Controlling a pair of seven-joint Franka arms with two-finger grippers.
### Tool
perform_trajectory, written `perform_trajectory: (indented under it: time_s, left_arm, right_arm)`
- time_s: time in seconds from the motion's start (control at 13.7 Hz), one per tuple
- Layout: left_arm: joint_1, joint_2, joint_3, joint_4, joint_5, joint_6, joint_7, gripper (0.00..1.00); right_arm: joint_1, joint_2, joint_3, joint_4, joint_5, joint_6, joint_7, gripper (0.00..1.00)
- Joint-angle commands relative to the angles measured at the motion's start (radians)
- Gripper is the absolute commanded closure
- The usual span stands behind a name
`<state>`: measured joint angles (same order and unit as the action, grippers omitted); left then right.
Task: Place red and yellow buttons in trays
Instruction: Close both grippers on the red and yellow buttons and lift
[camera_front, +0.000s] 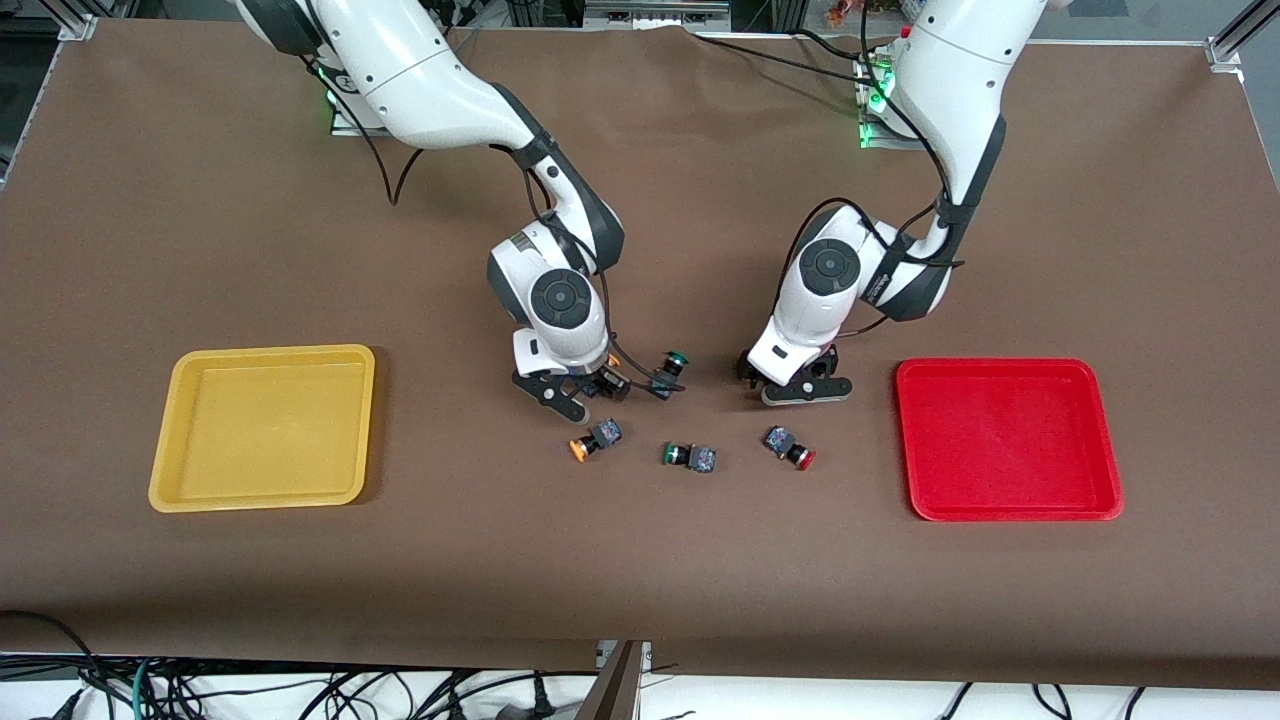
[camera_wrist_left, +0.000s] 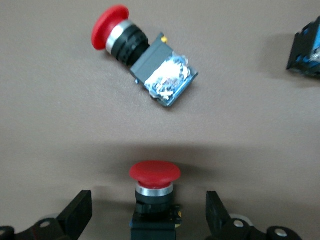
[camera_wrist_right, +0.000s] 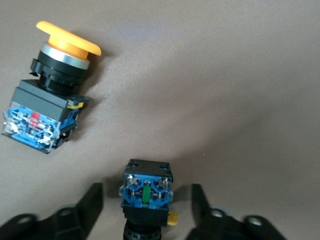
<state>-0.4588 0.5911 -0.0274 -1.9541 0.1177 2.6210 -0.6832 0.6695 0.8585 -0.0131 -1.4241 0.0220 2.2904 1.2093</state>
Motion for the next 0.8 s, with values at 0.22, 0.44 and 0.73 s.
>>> perform_trajectory:
  time_s: [0.22,0.44,0.73]
  left_arm:
    - [-0.009,-0.004,0.007,0.000,0.028,0.013,-0.038,0.58]
    - [-0.006,-0.007,0.006,0.001,0.026,0.008,-0.039,0.94]
    - [0.012,-0.042,0.009,0.014,0.026,-0.025,-0.035,1.00]
  right_arm:
    - [-0.017,0.004,-0.011,0.019,0.003,0.003,-0.017,0.99]
    - [-0.108,-0.045,-0.014,0.021,0.007,-0.011,-0.170,0.99]
    - [-0.264,-0.123,-0.016,0.019,0.009,-0.173,-0.504,0.99]
